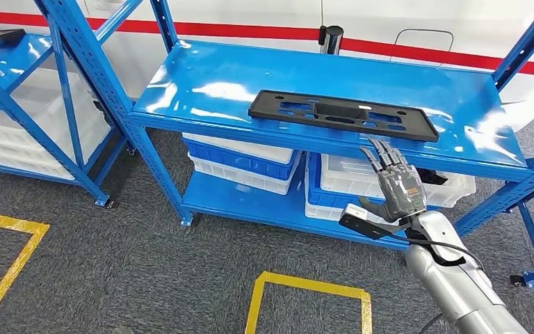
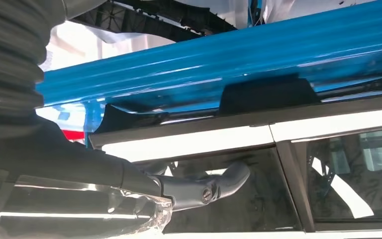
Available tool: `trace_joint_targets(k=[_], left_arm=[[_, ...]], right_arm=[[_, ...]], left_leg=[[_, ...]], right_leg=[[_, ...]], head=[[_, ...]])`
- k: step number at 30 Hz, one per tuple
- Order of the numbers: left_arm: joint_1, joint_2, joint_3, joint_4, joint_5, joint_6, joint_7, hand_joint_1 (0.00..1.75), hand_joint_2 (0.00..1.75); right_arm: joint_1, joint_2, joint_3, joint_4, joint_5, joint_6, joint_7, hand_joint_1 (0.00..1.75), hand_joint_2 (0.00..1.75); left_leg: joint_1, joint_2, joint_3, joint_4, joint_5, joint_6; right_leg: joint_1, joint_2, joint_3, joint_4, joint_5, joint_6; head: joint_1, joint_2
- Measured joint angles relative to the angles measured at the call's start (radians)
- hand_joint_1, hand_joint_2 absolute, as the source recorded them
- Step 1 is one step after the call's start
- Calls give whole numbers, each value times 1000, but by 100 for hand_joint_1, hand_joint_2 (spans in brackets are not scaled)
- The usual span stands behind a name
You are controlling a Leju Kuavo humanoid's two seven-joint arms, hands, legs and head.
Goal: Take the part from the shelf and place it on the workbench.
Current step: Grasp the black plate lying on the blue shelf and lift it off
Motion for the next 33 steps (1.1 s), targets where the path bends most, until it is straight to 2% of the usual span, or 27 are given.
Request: trace_joint_targets(k=[1,2,5,6,7,8,9,10,11,12,15,16,17,20,21,22,23,25,26,27,28,29,31,33], left_arm=[[-1,0,0,0,0,0,0,0,0],[-2,0,-1,0,0,0,-1,0,0],[0,0,-2,0,0,-1,0,0,0],[1,0,-2,0,1,-1,1,0,0],[2,0,-2,0,1,-2,1,0,0],[2,0,-2,0,1,-2,2,0,0],[2,0,-2,0,1,-1,2,0,0],[2,1,-2,1,1,-1,3,0,0],[2,3,-3,1,2,-1,3,0,0],[2,4,-4,1,2,0,4,0,0],[0,4,-6,1,2,0,4,0,0],[-1,3,-7,1,2,0,4,0,0],[-3,2,-7,1,2,0,4,0,0],[-3,1,-9,1,0,0,4,0,0],[-2,0,-10,1,0,0,4,0,0],[-1,0,-11,1,0,-1,4,0,0],[-1,-1,-12,1,0,-2,4,0,0],[-2,-1,-13,1,1,-4,2,0,0],[-2,-1,-14,1,2,-6,-1,0,0],[-2,-1,-13,1,4,-6,-4,0,0],[-2,-1,-13,1,7,-4,-9,0,0],[-2,-1,-13,1,9,0,-13,0,0],[-4,-1,-13,0,12,9,-21,0,0],[-7,-1,-13,0,11,12,-25,0,0]], right_arm=[[-1,-1,0,0,0,0,0,0,175],[-1,-2,0,-1,-1,0,0,0,175],[1,-2,1,-1,-1,0,0,0,175],[2,-2,2,-1,-1,0,0,0,175],[3,-2,2,-1,-1,0,1,0,175],[3,-2,1,-1,-1,0,1,0,175],[3,-1,1,-1,-1,0,2,0,175],[3,0,2,-1,-1,0,2,0,175],[2,1,2,-1,-1,-1,3,0,175],[1,2,3,0,-1,-1,3,0,175],[0,4,3,-1,2,-5,4,0,175],[-1,4,2,-1,3,-7,5,0,175],[-3,3,1,-2,5,-9,7,0,175],[3,1,0,-2,11,-11,12,0,175],[8,0,0,-2,16,-11,14,0,175],[12,-1,-1,-2,21,-11,16,0,175],[14,-2,-1,-2,27,-11,18,0,175],[15,-3,-2,-1,34,-11,19,0,175],[15,-3,-2,-1,36,-11,20,0,175],[16,-4,-2,0,38,-11,20,0,175],[16,-4,-3,1,39,-11,19,0,175],[16,-4,-4,1,40,-11,19,0,175],[15,-3,-5,-1,41,-11,15,0,175],[16,0,-4,-2,42,-11,9,0,175]], left_leg=[[3,1,-11,27,-8,-7],[6,2,-36,75,-22,-16],[17,4,-161,248,-75,-35],[19,4,-190,266,-74,-36],[20,4,-201,250,-53,-33],[19,4,-193,199,-11,-28],[17,4,-174,130,45,-19],[13,3,-156,72,84,-9],[8,2,-141,28,107,1],[4,1,-132,5,115,9],[2,0,-99,-21,105,25],[4,0,-82,-31,102,30],[6,-1,-65,-40,100,35],[9,-3,-33,-52,81,42],[9,-5,-22,-52,71,41],[10,-6,-9,-52,62,39],[10,-8,4,-52,52,36],[9,-9,29,-49,30,28],[7,-11,36,-45,18,23],[4,-11,38,-42,5,16],[1,-12,41,-31,-4,11],[0,-12,42,-24,-12,6],[2,-10,42,10,-30,-5],[8,-4,2,94,-86,-20]], right_leg=[[-3,1,11,-1,-3,-6],[-5,1,20,-2,-7,-12],[-3,3,40,-2,-27,-20],[-2,4,49,-2,-35,-20],[-1,6,60,-2,-44,-19],[0,6,73,-3,-54,-18],[1,7,84,-4,-64,-17],[3,8,97,-5,-74,-15],[5,9,104,-8,-83,-10],[8,10,112,-11,-88,-5],[16,12,129,3,-86,15],[17,10,119,32,-93,16],[17,10,96,77,-107,16],[14,8,-37,268,-174,14],[13,8,-73,297,-188,17],[11,8,-92,289,-185,24],[9,7,-96,252,-163,35],[6,3,-86,116,-63,61],[5,-1,-80,57,-17,63],[7,-4,-76,16,24,58],[5,-5,-75,-5,47,45],[3,-5,-67,-5,59,28],[-5,-3,-53,-7,70,5],[-6,-2,-41,-9,61,-8]], head=[[0,0],[-1,0],[-1,0],[-2,0],[-2,0],[-1,0],[-1,0],[0,0],[0,0],[1,0],[1,0],[2,0],[2,0],[3,0],[3,0],[3,0],[4,0],[5,0],[6,0],[6,0],[6,0],[4,0],[2,0],[2,0]])
